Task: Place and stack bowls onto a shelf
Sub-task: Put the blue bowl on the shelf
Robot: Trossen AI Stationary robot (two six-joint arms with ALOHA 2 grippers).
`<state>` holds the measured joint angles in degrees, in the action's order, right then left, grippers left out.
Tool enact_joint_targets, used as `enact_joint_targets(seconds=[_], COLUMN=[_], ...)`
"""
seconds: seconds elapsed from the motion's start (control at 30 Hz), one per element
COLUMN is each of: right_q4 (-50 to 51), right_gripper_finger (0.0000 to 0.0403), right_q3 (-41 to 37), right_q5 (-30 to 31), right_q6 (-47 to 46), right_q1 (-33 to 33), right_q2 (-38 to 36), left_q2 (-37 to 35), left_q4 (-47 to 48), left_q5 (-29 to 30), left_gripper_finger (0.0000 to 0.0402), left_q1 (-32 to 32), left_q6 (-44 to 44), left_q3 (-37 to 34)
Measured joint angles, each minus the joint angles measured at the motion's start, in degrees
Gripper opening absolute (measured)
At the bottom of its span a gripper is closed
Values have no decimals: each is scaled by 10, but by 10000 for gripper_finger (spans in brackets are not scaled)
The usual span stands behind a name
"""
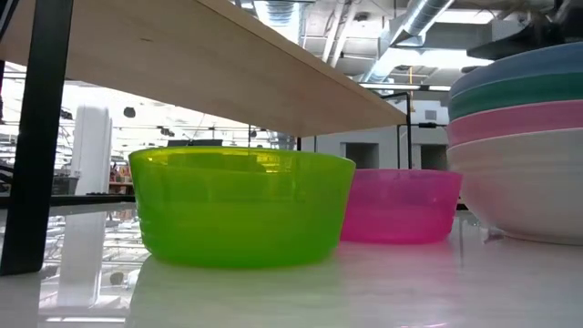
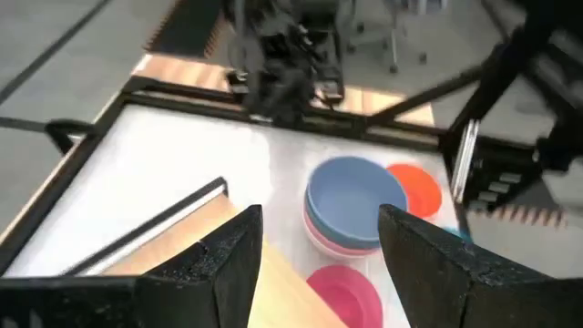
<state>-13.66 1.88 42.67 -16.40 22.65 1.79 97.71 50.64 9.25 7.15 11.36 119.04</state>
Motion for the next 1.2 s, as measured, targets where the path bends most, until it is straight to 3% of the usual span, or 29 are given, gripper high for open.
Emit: enact_joint_targets(seconds=[0.13, 0.3, 0.43, 0.53, 0.6, 0.77, 0.93, 1.0, 1.07, 1.13, 1.2], right_q4=[1, 0, 2, 4, 15, 34, 43, 94, 215, 413, 629], right_gripper_finger=[156, 156, 156, 156, 156, 147, 127, 121, 117, 116, 115], right_q3=[12, 17, 16, 16, 16, 59, 187, 256, 339, 425, 505], right_q5=[79, 197, 237, 229, 183, 130, 99, 98, 97, 96, 63], right_q6=[63, 122, 124, 117, 109, -5, 97, 137, 134, 40, -129], right_q1=[0, 0, 0, 0, 7, 46, 83, 99, 119, 137, 149], right_q2=[0, 0, 0, 0, 0, 1, 41, 80, 126, 181, 241], left_q2=[113, 117, 136, 165, 181, 186, 158, 144, 131, 118, 103], left_q4=[70, -47, -51, -52, -50, -37, -32, -31, -24, -12, 6], left_q5=[-37, -114, -103, -89, -85, -93, -59, -44, -35, -31, -24], left_gripper_finger=[204, 204, 204, 204, 204, 204, 204, 204, 204, 204, 204], left_q1=[-8, -20, -28, -29, -26, -17, -14, -15, -15, -15, -15], left_q6=[-74, -152, -196, -227, -217, -171, -153, -148, -142, -139, -134], left_q3=[163, 74, 49, 46, 46, 48, 79, 91, 99, 102, 110])
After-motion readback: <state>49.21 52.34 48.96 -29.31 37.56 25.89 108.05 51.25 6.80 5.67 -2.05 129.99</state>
